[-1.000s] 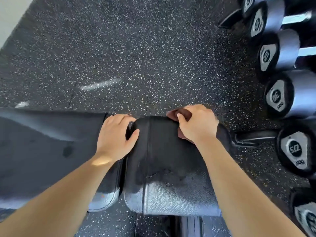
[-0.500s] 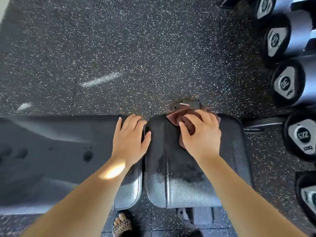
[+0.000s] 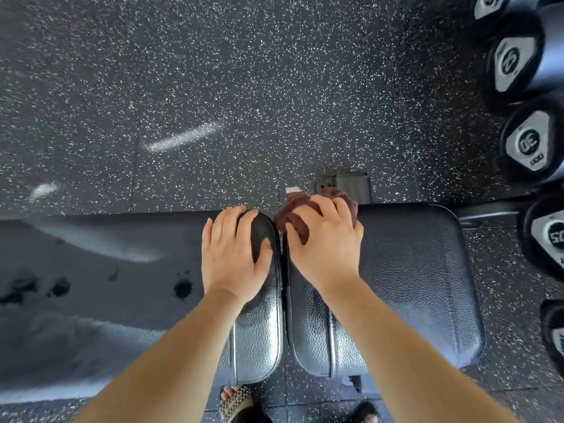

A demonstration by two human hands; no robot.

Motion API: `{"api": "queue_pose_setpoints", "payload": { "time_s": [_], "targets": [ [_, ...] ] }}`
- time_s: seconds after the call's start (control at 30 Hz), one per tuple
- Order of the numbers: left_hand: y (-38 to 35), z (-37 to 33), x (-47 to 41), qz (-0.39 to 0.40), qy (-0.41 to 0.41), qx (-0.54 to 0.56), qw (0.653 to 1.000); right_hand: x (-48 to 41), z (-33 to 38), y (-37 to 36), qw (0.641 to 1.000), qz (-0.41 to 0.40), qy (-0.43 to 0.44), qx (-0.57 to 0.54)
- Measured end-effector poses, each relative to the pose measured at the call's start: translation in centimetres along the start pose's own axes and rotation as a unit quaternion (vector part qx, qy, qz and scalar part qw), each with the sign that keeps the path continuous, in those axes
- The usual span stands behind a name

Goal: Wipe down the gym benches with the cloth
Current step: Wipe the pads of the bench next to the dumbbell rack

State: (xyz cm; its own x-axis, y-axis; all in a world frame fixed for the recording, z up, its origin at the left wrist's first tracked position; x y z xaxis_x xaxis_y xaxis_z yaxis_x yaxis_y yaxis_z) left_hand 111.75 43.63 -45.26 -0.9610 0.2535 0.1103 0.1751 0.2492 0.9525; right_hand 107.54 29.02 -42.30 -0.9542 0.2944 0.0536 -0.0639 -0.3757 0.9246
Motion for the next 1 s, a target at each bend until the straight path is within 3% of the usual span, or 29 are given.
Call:
{"api": "queue_pose_setpoints", "payload": {
  "time_s": [0.23,0.47,1.0],
  "targets": [
    [0.1,-0.1,0.0,-0.027,-0.019,0.008,0.999,8.1,-0.2,0.2,0.998,-0.066,0.015,0.004],
    [0.0,-0.1,0.0,-0.056,-0.037,0.01,0.998,3.4,-1.0,0.0,0.996,-0.07,-0.035,-0.042],
    [-0.2,-0.4,3.3,-0.077,-0.114,0.054,0.989,11.5,-0.5,0.0,0.992,-0.114,0.047,-0.019]
  ]
}}
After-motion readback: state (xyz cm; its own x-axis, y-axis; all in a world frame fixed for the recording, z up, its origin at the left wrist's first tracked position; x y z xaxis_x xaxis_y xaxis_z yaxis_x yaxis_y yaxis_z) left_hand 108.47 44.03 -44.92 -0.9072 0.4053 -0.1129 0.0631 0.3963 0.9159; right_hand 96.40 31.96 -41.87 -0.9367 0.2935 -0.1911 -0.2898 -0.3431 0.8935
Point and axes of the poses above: each hand's wrist, its own x-axis away from the middle knuckle, its own y-axis out of the back of the hand, z = x × y, the point moved 8 cm from there along -x, towards the middle knuckle, and after that the axes turned 8 degrees about y, right-handed, at the moved point
